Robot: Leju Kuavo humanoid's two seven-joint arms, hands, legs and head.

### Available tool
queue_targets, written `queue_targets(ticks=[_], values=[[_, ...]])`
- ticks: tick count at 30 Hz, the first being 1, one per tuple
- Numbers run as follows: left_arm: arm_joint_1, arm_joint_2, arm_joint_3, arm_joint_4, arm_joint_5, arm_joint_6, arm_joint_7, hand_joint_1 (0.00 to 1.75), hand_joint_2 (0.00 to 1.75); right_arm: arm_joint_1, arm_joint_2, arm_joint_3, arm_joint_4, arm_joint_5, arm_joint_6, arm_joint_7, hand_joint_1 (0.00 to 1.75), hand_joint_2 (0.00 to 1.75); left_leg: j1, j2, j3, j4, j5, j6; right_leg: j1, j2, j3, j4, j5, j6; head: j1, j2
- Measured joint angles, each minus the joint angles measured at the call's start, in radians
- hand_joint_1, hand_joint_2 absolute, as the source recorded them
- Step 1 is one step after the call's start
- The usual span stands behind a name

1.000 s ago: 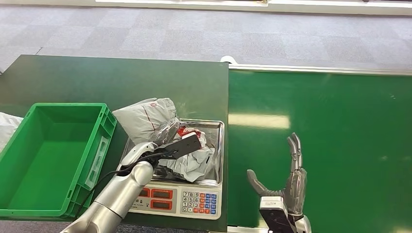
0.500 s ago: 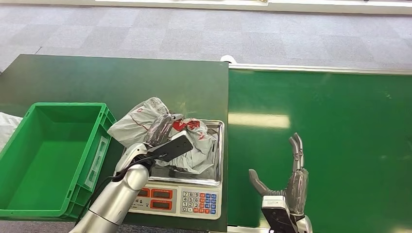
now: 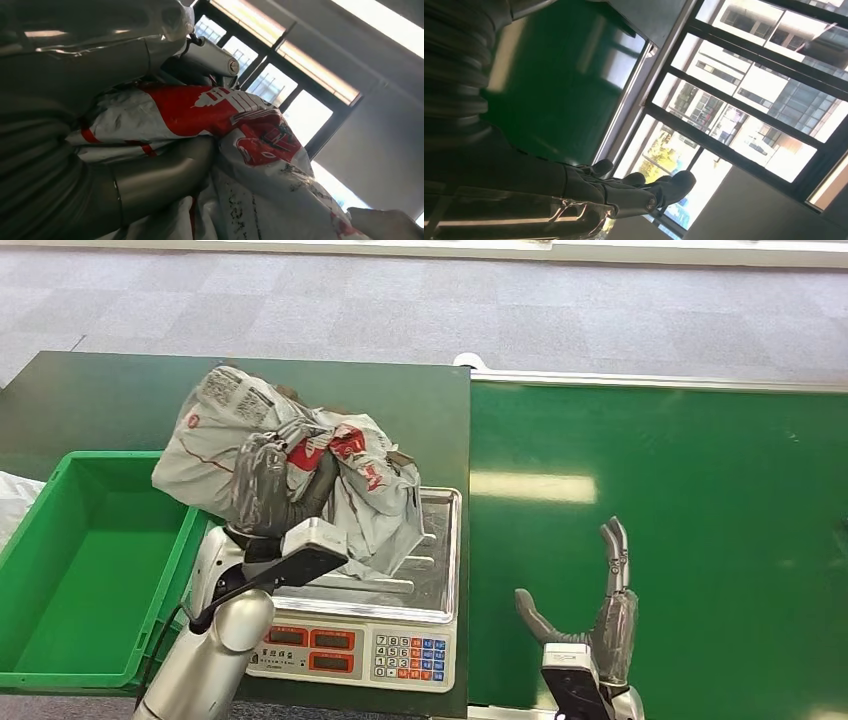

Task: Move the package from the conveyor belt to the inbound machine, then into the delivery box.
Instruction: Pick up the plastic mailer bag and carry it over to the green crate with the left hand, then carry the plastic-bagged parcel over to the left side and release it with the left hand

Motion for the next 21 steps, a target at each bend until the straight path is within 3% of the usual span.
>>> queue_targets(ticks=[5, 10, 14, 18, 21], values=[[0.018, 0.051, -0.003, -0.114, 0.006, 0.074, -0.014, 1.75, 1.75, 0.016, 0.000, -0.004, 0.000, -0.009, -0.008, -0.005, 0.00, 1.75, 0.000, 0.000, 0.000, 0.000, 0.000, 0.000, 0.000, 0.000, 0.000, 0.000, 0.000, 0.000, 0.000, 0.000], [-0.002, 0.068, 0.035, -0.141, -0.013, 0.080, 0.059, 1.75, 1.75, 0.018, 0.000, -0.005, 0.000, -0.005, -0.008, 0.000, 0.00, 1.75, 0.000, 0.000, 0.000, 0.000, 0.000, 0.000, 0.000, 0.000, 0.000, 0.000, 0.000, 0.000, 0.000, 0.000], [-0.038, 0.093, 0.165, -0.076, 0.050, 0.073, 0.097, 1.75, 1.75, 0.025, -0.002, -0.004, 0.000, -0.004, -0.008, 0.012, 0.00, 1.75, 0.000, 0.002, 0.001, 0.000, 0.000, 0.000, 0.000, 0.001, 0.000, 0.000, 0.001, 0.000, 0.000, 0.000], [-0.043, 0.132, 0.346, 0.036, 0.195, 0.097, 0.001, 1.75, 1.75, 0.041, -0.010, 0.002, 0.000, -0.023, -0.021, 0.013, 0.00, 1.75, 0.001, 0.006, 0.001, 0.000, 0.000, 0.000, 0.001, 0.006, -0.002, 0.001, 0.001, -0.001, 0.000, 0.000], [-0.031, 0.146, 0.443, 0.080, 0.219, 0.106, -0.038, 1.75, 1.75, 0.046, -0.017, 0.010, 0.000, -0.036, -0.033, 0.012, 0.00, 1.75, 0.001, 0.006, 0.000, 0.000, 0.000, 0.000, 0.001, 0.006, -0.002, 0.001, 0.000, -0.001, 0.000, 0.000]])
